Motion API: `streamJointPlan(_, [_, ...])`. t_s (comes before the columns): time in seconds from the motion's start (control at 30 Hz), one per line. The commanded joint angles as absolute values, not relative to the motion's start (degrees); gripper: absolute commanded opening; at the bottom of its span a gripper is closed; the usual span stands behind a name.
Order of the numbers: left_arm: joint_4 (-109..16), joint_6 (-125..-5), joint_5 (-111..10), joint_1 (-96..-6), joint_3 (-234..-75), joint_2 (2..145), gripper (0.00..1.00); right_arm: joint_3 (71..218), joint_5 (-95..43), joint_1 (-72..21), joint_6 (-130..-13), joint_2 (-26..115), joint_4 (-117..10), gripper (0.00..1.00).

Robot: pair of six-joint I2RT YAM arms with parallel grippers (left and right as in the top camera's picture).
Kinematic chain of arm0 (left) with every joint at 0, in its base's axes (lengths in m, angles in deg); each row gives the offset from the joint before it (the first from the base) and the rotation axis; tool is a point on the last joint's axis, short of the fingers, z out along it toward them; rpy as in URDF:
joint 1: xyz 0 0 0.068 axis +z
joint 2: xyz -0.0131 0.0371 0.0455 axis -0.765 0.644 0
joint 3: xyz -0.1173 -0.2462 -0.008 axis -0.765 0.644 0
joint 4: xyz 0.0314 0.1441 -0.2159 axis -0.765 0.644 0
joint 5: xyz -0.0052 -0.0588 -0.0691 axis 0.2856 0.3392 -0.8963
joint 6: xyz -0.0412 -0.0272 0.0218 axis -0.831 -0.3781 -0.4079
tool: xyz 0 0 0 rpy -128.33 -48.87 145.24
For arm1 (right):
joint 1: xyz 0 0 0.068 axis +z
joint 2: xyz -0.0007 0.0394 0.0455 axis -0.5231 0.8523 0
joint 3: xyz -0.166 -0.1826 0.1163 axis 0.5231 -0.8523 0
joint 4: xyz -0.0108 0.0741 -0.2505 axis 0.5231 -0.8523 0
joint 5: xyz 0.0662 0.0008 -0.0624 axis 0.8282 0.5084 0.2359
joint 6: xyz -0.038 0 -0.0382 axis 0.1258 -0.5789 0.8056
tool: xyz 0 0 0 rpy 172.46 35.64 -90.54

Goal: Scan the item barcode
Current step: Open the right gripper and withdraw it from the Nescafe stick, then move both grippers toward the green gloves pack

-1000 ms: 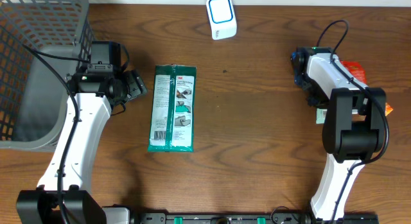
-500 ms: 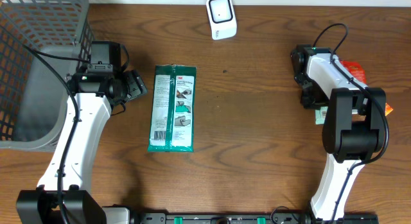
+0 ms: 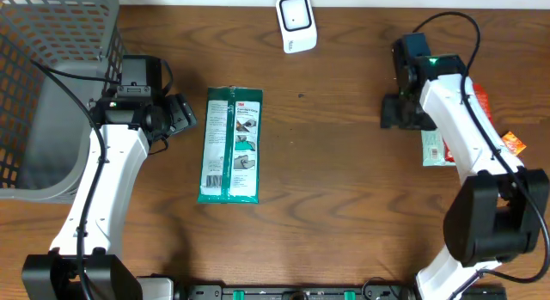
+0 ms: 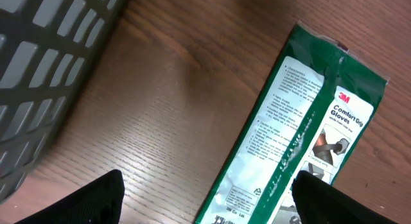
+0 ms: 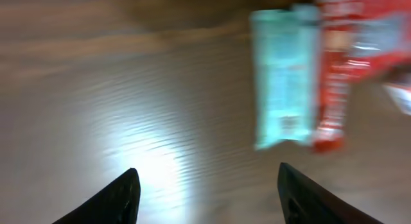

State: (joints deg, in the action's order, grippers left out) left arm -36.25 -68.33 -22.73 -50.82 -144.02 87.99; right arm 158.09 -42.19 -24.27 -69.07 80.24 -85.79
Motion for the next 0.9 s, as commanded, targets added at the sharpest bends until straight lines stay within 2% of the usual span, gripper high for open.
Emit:
streamJointPlan(0.0, [-36.1, -68.9, -22.2, -50.7, -143.8, 88.0, 0.84, 157.2, -20.7, -23.1, -62.1, 81.3, -84.6, 0.99])
streamJointPlan(0.13, [-36.1, -68.9, -22.2, -50.7, -143.8, 88.0, 0.84, 153.4, -11.8, -20.5, -59.9, 81.3, -81.3, 0.99])
streamJointPlan(0.3, [-36.5, -68.9, -22.5, -50.7, -143.8, 88.0, 0.84, 145.4, -11.8, -15.7, -63.2, 81.4, -67.7, 0.99])
streamJointPlan(0.47, [-36.7, -68.9, -22.6, -50.7, -143.8, 88.0, 0.84, 141.9, -11.9, -12.5, -65.1, 81.4, -60.1, 0.99])
streamJointPlan(0.5, [-36.2, -68.9, -23.0, -50.7, -143.8, 88.0, 1.00, 141.7, -11.9, -12.0, -65.1, 81.4, -59.4, 0.99])
streamJointPlan(0.6, [-31.3, -68.9, -26.1, -50.7, -143.8, 88.1, 0.99, 141.6, -11.9, -11.1, -65.1, 81.4, -58.9, 0.99])
streamJointPlan(0.63, [-31.1, -68.8, -27.0, -50.8, -143.8, 88.1, 0.76, 141.6, -11.9, -10.8, -65.1, 81.4, -58.8, 0.99])
streamJointPlan(0.67, [-31.0, -68.8, -27.7, -50.9, -143.8, 88.2, 0.58, 141.6, -11.9, -10.6, -65.1, 81.4, -58.6, 1.00])
streamJointPlan(0.73, [-31.0, -68.8, -28.7, -52.0, -143.4, 88.2, 0.38, 141.6, -11.9, -10.5, -65.1, 81.4, -58.2, 0.99])
streamJointPlan(0.87, [-31.4, -67.7, -28.4, -54.2, -142.1, 88.3, 0.32, 141.6, -11.9, -10.5, -65.1, 81.4, -58.2, 0.99])
